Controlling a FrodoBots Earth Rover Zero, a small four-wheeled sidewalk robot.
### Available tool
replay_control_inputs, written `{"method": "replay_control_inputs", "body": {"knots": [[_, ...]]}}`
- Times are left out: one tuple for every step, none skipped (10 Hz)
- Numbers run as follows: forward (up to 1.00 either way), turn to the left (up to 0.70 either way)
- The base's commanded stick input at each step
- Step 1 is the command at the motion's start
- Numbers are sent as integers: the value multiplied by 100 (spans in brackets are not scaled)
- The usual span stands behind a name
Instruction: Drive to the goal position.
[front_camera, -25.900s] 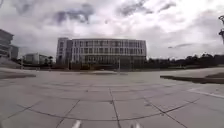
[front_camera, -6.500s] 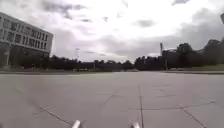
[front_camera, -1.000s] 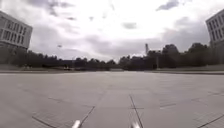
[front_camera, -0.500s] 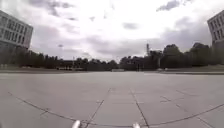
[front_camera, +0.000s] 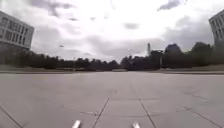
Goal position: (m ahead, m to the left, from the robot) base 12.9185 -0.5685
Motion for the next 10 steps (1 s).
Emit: {"method": "replay_control_inputs", "body": {"knots": [[100, 0], [100, 0], [100, 17], [100, 35], [100, 0], [100, 0], [100, 0], [100, 0], [100, 0], [100, 0]]}}
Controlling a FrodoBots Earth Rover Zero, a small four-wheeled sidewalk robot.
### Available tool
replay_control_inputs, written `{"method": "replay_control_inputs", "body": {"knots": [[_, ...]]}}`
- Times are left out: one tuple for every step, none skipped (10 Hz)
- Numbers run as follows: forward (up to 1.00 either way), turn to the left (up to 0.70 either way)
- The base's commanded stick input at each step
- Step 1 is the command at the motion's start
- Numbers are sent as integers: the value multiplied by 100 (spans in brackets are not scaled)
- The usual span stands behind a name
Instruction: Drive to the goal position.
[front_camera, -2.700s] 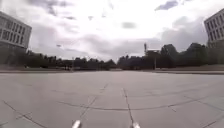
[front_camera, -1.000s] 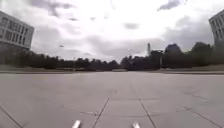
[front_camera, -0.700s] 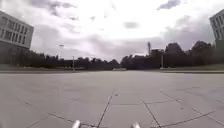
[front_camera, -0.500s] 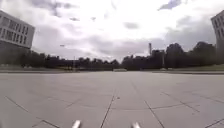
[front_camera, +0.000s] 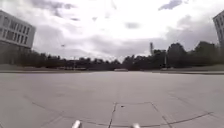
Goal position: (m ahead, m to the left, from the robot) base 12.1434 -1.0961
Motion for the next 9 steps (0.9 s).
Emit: {"method": "replay_control_inputs", "body": {"knots": [[100, 0], [100, 0], [100, 18], [100, 37], [100, 35], [100, 0], [100, 0], [100, 0], [100, 0]]}}
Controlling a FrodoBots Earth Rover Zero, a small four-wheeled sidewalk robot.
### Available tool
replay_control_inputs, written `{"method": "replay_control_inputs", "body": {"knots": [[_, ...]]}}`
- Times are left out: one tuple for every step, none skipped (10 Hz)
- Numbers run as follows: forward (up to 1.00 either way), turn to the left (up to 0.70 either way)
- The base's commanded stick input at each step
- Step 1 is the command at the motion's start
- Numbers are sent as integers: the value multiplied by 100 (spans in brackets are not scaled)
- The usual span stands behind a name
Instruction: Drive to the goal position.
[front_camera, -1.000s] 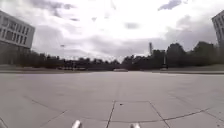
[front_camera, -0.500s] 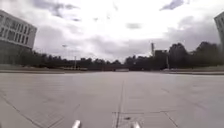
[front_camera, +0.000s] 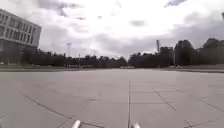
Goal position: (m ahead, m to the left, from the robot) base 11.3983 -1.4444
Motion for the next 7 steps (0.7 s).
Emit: {"method": "replay_control_inputs", "body": {"knots": [[100, 0], [100, 0], [100, -5], [100, -16], [100, -28], [100, 0], [100, 0]]}}
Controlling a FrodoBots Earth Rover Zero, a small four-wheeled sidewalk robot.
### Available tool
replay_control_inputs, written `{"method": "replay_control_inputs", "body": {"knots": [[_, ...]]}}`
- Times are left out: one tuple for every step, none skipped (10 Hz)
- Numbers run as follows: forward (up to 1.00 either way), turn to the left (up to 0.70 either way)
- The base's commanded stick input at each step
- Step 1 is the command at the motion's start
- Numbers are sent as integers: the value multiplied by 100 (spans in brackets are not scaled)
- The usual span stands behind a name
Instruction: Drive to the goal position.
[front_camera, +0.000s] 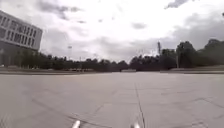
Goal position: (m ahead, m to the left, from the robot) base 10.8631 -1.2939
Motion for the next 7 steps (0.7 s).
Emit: {"method": "replay_control_inputs", "body": {"knots": [[100, -16], [100, -28], [100, -18], [100, 0], [100, -2], [100, -27], [100, -30]]}}
